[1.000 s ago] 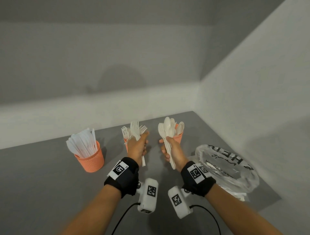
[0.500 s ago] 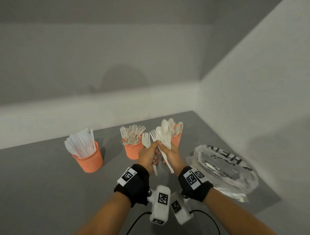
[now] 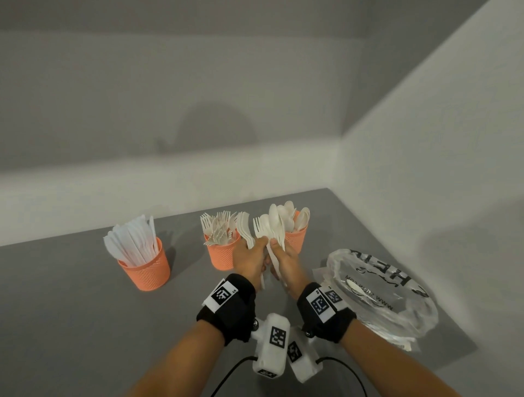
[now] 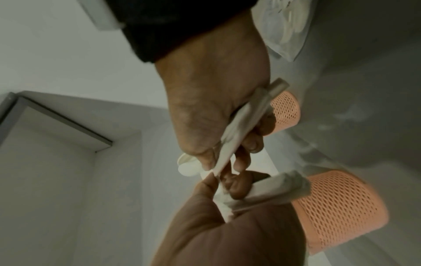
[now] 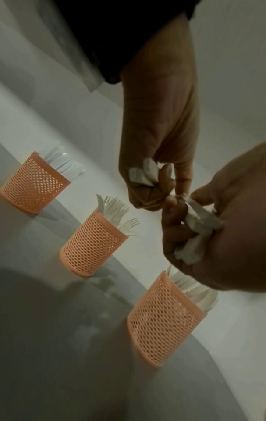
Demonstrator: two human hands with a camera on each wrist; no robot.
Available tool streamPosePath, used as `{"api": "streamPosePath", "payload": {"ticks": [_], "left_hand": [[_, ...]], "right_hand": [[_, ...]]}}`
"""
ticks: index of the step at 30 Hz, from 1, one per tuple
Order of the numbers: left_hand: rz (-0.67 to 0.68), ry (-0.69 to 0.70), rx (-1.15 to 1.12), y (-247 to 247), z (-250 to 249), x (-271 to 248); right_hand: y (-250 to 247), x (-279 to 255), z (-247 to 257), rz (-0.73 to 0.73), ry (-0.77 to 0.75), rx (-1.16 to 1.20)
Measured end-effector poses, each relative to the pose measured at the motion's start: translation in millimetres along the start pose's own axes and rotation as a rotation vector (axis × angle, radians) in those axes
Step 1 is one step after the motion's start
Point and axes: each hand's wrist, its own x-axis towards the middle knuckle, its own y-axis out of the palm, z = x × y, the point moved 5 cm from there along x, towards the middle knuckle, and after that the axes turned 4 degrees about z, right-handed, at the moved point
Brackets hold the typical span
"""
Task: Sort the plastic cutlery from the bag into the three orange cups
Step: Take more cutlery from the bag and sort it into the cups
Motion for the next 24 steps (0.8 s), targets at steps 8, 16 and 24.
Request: {"api": "streamPosePath", "payload": {"ticks": [8, 16, 24], "left_hand": [[-0.115, 0.041, -0.176, -29, -11, 24], [0.15, 0.029, 0.093, -14, -20, 20], [0.081, 0.184, 0.242, 8, -33, 0]], "right_hand": [[-17, 4, 5, 0.071, 0.121, 0.125], [-18, -2, 7, 0.25, 0.207, 0.143], [-10, -11, 16, 0.197, 0.06, -0.216]]}}
